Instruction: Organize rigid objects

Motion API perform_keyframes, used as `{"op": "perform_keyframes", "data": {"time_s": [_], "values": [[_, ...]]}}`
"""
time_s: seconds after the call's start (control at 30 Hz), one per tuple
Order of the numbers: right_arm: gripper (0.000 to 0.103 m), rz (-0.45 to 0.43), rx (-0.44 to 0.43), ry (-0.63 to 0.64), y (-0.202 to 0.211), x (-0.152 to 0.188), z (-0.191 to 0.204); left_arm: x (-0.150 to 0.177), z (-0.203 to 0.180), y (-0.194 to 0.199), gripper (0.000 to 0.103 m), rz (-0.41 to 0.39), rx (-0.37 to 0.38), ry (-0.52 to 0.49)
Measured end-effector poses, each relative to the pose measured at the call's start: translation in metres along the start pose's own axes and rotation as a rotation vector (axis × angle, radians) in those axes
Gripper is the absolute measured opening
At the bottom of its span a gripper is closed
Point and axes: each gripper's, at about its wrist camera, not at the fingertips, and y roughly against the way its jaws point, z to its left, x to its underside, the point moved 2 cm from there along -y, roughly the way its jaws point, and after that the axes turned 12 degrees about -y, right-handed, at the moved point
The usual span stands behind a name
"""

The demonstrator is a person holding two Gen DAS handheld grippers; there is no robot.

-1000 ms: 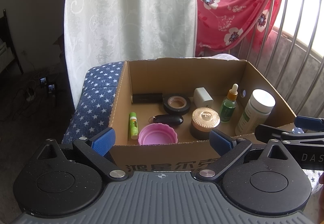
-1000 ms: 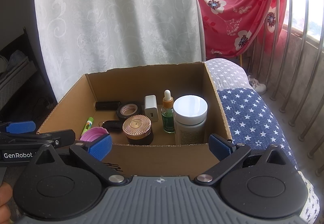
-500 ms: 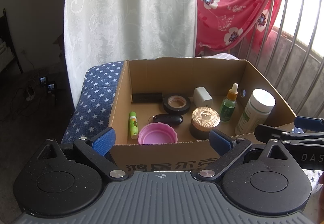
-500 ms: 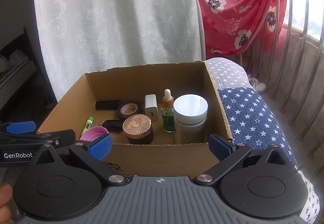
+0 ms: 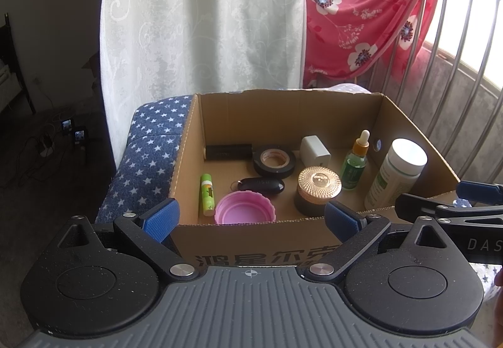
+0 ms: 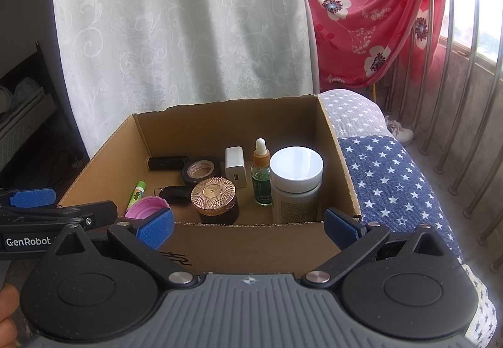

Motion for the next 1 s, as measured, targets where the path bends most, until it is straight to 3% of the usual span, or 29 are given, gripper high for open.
{"op": "perform_keyframes", "data": {"time_s": [1.0], "values": [[0.103,0.006,0.0,-0.002,0.0001,0.0003,0.0029,0.0002,0.0,0.0017,0.099,0.001,0.0,0.0]]}}
